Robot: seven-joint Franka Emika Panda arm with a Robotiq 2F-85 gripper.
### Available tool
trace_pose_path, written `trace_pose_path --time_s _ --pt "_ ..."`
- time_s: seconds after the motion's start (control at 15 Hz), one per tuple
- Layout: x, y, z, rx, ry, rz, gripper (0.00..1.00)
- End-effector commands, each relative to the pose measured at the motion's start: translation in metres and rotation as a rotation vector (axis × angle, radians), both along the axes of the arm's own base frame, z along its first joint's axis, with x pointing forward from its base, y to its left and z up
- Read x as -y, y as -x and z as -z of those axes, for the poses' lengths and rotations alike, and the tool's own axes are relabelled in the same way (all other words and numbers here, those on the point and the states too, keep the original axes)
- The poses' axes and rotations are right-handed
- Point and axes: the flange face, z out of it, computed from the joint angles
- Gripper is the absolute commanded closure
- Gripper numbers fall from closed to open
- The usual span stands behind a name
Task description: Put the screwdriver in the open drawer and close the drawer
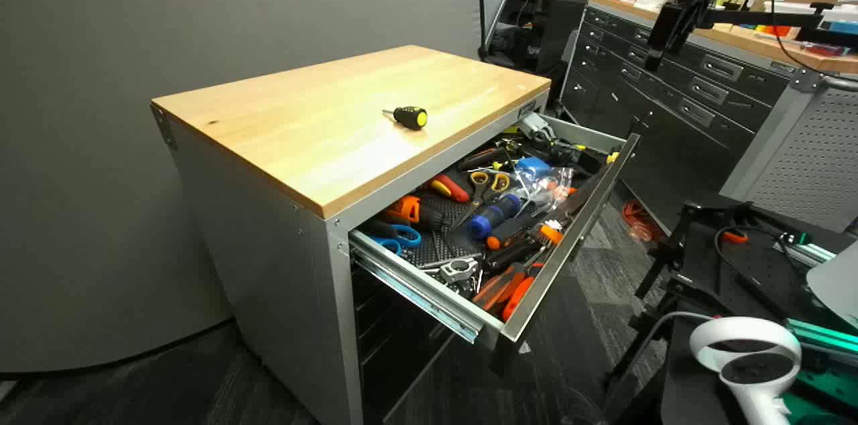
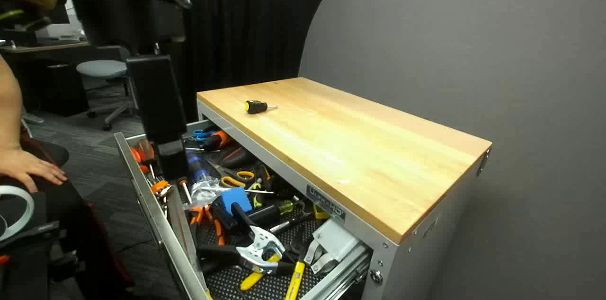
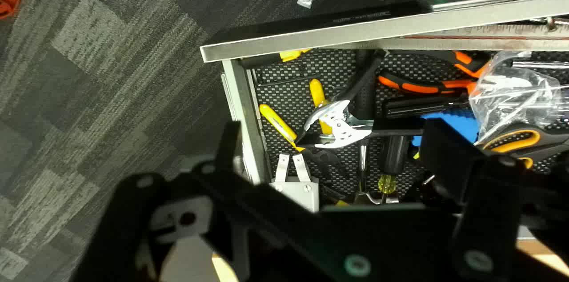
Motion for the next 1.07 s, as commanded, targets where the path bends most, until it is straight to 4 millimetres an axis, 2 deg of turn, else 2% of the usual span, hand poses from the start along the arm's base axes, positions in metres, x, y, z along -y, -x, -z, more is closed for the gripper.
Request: trace_pose_path --time_s 0.0,0.2,0.27,0.33,0.47,0.6,0.8,1.0 --pt "0.0 0.0 -0.001 0.001 0.0 0.0 0.0" --pt "0.0 -0.001 -0.002 0.003 0.001 0.0 0.0" --pt "-0.004 -0.005 0.005 -0.006 0.02 0.046 0.0" --pt "-0.018 -0.008 0.01 0.002 0.035 0.062 0.0" --pt "-0.064 -0.016 0.022 0.007 0.061 0.065 0.0" --pt "-0.12 -0.021 0.038 0.025 0.07 0.04 0.0" --pt "-0.207 -0.039 0.049 0.097 0.068 0.0 0.0" --pt "-0.261 -0.065 0.058 0.199 0.043 0.0 0.0"
